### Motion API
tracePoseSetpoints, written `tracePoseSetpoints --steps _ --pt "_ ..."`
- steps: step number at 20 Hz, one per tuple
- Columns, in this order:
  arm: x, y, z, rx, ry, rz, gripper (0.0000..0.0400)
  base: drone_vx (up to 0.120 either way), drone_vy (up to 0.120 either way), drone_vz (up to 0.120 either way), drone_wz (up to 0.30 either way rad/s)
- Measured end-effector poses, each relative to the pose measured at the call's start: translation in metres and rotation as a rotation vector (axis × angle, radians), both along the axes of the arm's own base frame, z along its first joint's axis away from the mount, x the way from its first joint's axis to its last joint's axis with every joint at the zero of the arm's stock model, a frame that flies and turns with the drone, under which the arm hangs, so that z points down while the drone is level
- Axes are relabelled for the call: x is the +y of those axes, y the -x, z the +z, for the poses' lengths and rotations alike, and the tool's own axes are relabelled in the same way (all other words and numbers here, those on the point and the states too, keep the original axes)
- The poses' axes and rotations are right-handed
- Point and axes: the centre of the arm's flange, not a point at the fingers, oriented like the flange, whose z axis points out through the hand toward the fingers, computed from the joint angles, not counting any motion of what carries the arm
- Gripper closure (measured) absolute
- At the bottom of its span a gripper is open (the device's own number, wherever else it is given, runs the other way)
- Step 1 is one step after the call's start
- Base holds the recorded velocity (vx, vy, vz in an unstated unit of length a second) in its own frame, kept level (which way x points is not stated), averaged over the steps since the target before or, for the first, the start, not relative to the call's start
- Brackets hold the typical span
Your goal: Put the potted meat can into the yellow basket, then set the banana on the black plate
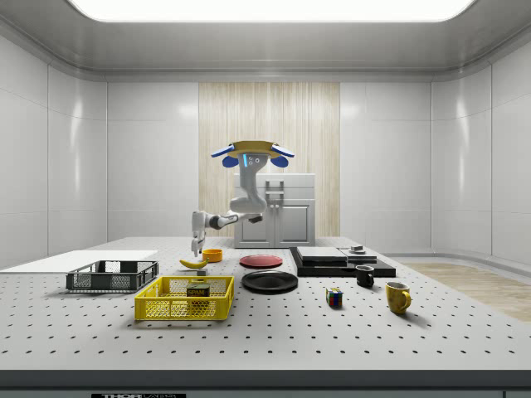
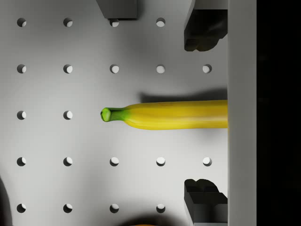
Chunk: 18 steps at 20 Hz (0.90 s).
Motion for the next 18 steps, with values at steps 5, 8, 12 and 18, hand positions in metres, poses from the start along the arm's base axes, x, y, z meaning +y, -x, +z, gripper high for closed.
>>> tracePoseSetpoints --steps 5,8,12,18 --pt "0.0 0.0 0.01 0.0 0.0 0.0 0.0 0.0 0.0 -0.096 0.0" --pt "0.0 0.0 0.016 0.0 0.0 0.0 0.0 0.0 0.0 0.0 0.0" --pt "0.0 -0.006 0.025 0.0 0.0 0.0 0.0 0.0 0.0 0.0 0.0" --pt "0.0 -0.017 0.03 0.0 0.0 0.0 0.0 0.0 0.0 0.0 0.0"
